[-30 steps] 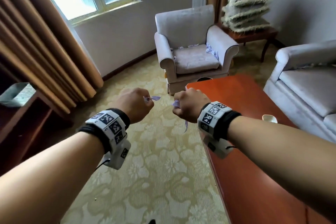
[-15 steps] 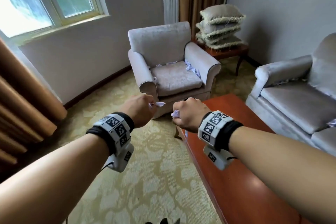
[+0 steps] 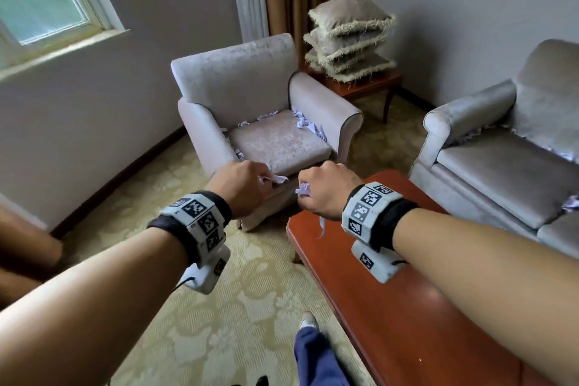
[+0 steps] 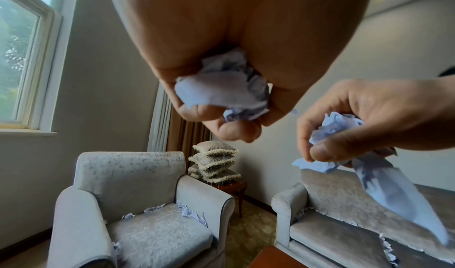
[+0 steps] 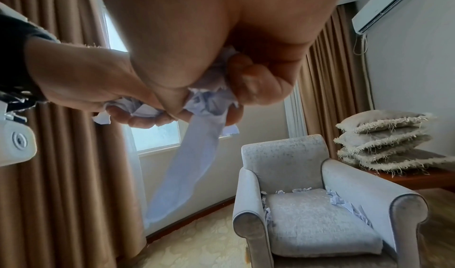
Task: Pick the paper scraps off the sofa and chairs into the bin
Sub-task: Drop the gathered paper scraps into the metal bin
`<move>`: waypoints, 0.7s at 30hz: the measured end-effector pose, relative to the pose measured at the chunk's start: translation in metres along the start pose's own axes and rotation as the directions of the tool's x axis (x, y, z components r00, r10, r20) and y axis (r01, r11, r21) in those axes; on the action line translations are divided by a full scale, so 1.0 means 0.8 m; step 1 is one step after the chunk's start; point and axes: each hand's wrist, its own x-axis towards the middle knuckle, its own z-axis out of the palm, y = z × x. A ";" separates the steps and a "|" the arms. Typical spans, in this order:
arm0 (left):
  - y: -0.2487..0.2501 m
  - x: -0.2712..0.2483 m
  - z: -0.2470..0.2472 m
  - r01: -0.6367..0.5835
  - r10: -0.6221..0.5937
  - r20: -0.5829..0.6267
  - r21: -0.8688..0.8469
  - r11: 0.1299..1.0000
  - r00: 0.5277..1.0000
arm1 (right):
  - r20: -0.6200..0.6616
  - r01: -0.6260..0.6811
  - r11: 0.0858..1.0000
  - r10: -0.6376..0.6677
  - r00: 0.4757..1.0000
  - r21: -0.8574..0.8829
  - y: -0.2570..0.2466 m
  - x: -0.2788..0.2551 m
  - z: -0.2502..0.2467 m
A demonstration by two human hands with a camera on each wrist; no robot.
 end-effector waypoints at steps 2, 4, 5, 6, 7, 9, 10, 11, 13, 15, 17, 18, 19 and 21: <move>-0.012 0.049 0.001 -0.002 0.002 0.000 0.006 1.000 1.000 | 0.005 0.000 1.000 0.000 1.000 0.025 0.017 0.057 0.000; -0.025 0.099 -0.003 0.014 -0.014 0.012 0.028 1.000 1.000 | 0.021 0.008 0.999 -0.009 1.000 0.041 0.031 0.119 -0.003; -0.032 0.125 -0.006 0.031 -0.032 0.019 0.048 0.998 0.999 | 0.026 0.016 0.999 -0.017 1.000 0.047 0.038 0.151 -0.005; -0.039 0.150 -0.010 0.046 -0.048 0.021 0.066 0.997 0.999 | 0.028 0.019 0.998 -0.021 0.999 0.060 0.043 0.181 -0.008; -0.046 0.173 -0.015 0.062 -0.064 0.021 0.082 0.995 0.998 | 0.027 0.023 0.997 -0.025 0.999 0.079 0.048 0.208 -0.011; -0.058 0.216 -0.023 0.091 -0.092 0.000 0.083 0.992 0.996 | 0.022 0.027 0.995 -0.029 0.999 0.093 0.057 0.258 -0.018; -0.063 0.236 -0.025 0.100 -0.099 -0.008 0.079 0.992 0.995 | 0.016 0.028 0.995 -0.029 0.999 0.093 0.062 0.282 -0.020; -0.068 0.255 -0.025 0.103 -0.103 -0.009 0.078 0.992 0.995 | 0.007 0.028 0.994 -0.029 1.000 0.103 0.069 0.303 -0.021; -0.075 0.289 -0.021 0.111 -0.112 0.010 0.083 0.990 0.994 | -0.003 0.014 0.991 -0.014 1.000 0.134 0.083 0.336 -0.017; -0.079 0.325 -0.016 0.108 -0.111 0.038 0.077 0.991 0.993 | 0.004 0.011 0.991 -0.011 1.000 0.132 0.101 0.362 -0.012; -0.080 0.364 -0.008 0.079 -0.084 0.067 0.065 0.995 0.994 | 0.027 -0.033 0.991 0.030 0.999 0.131 0.124 0.386 -0.009; -0.080 0.380 -0.003 0.064 -0.069 0.078 0.061 0.996 0.995 | 0.032 -0.057 0.988 0.053 0.998 0.140 0.134 0.395 -0.007; -0.079 0.401 0.002 0.050 -0.056 0.095 0.064 0.997 0.994 | 0.036 -0.088 0.984 0.083 0.996 0.156 0.148 0.408 -0.005; -0.079 0.442 0.015 0.024 -0.031 0.133 0.054 0.998 0.991 | 0.042 -0.165 0.969 0.160 0.986 0.182 0.172 0.432 -0.001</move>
